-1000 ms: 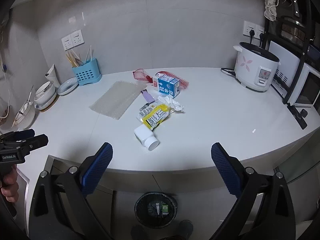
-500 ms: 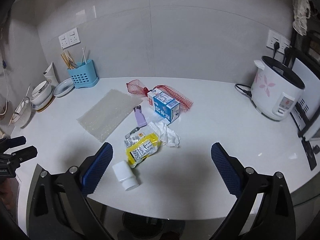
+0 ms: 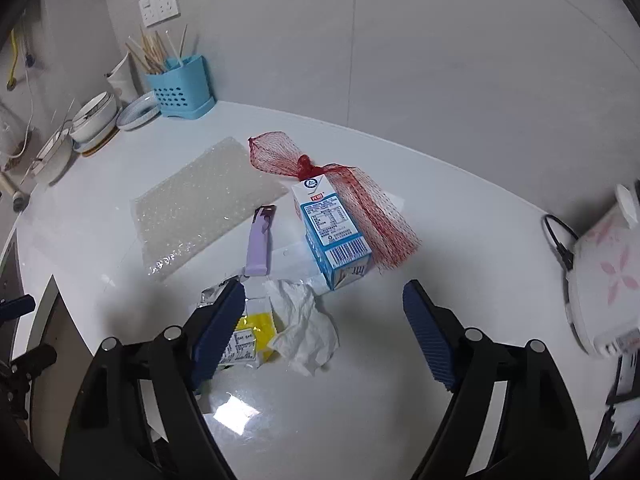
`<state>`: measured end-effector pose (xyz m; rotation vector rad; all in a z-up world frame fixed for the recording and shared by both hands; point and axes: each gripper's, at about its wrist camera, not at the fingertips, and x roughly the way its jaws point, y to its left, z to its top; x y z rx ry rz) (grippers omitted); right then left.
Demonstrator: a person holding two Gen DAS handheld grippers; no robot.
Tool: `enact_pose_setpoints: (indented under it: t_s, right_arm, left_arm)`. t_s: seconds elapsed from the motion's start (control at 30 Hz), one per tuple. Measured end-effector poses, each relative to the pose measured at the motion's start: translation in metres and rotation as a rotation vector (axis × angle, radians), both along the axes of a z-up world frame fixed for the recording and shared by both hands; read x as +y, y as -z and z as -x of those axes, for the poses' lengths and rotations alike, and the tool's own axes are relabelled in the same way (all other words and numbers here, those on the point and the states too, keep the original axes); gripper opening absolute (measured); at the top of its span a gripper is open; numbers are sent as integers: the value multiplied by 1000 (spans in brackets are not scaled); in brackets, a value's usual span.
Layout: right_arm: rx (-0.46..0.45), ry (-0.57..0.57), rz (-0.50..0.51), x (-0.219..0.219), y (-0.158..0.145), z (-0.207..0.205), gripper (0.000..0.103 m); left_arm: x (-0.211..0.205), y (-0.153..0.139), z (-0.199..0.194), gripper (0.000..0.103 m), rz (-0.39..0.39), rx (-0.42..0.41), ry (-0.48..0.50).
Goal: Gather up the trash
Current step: 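Grasp the blue-and-white milk carton with the right tool, then grasp the white pill bottle with the left tool while the right tool holds the carton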
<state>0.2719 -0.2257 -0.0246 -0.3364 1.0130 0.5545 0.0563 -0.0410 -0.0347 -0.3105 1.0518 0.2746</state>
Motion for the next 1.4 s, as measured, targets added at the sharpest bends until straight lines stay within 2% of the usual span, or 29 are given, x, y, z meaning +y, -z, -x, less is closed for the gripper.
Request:
enact_pose_setpoints:
  t_s: [0.23,0.3,0.53,0.63,0.73,0.9,1.4]
  right_arm:
    - [120,-117,121,32,41,-62,68]
    - [131,-146,159,40,51,-70,65]
    - [194,-182,244,61,81,-93,64]
    - [215,-185,274,67,92,-100,59]
    - [232,-188,292,70,98,-103,44]
    - [225,-178,288,68,94,-104,41]
    - [154,-199,170,32,38,-65,39]
  left_arm:
    - [-19,13,-5,97,-1,55,-69]
    - [-23,16,-6,97,1,68,-85]
    - [-33,27,-13,97,17,102,-138]
    - [-37,33,-18,97,26,113,-154]
    - [-41,39,-23,97,31,126,-170]
    - [-49,53,-29,97,55,158,-186]
    - [-66,91,-61,97,86,253,-188]
